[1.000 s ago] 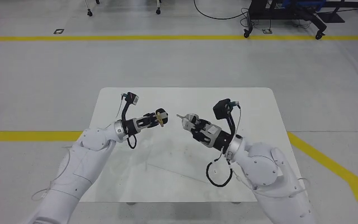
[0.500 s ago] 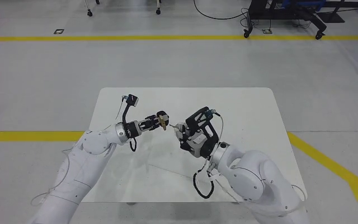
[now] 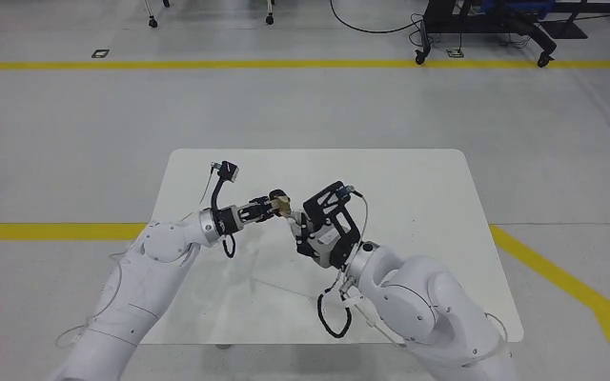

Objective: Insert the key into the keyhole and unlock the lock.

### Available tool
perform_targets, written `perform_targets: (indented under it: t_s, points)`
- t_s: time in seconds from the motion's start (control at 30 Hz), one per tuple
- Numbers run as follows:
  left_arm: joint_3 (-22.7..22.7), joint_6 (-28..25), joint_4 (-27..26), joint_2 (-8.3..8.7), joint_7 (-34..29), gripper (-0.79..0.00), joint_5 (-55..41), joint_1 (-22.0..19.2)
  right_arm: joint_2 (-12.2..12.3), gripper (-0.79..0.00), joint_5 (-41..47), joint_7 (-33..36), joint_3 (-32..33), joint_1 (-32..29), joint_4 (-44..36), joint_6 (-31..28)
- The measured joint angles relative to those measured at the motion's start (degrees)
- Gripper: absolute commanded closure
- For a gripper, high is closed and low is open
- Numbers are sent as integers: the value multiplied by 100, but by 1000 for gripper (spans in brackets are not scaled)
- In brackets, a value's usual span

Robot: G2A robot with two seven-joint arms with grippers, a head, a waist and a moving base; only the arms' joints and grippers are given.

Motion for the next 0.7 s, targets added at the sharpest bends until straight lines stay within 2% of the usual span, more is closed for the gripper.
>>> perform_targets:
  t_s: [0.13, 0.37, 0.47, 0.7]
  points:
    - [-23, -15, 54, -35, -392, 0, -803, 41, 13, 0, 176, -140, 181, -164, -98, -124]
    - [-178, 528, 733, -149, -2321, 0, -3523, -149, 69, 0, 1191, -524, 731, -560, -175, -1066]
    - [-134, 803, 1130, -233, -2849, 0, -4157, -321, 96, 0, 1577, -590, 980, -689, -173, -1368]
    - [-23, 895, 1578, -372, -2957, 0, -4177, -579, 98, 0, 2410, -580, 1151, -711, 55, -1524]
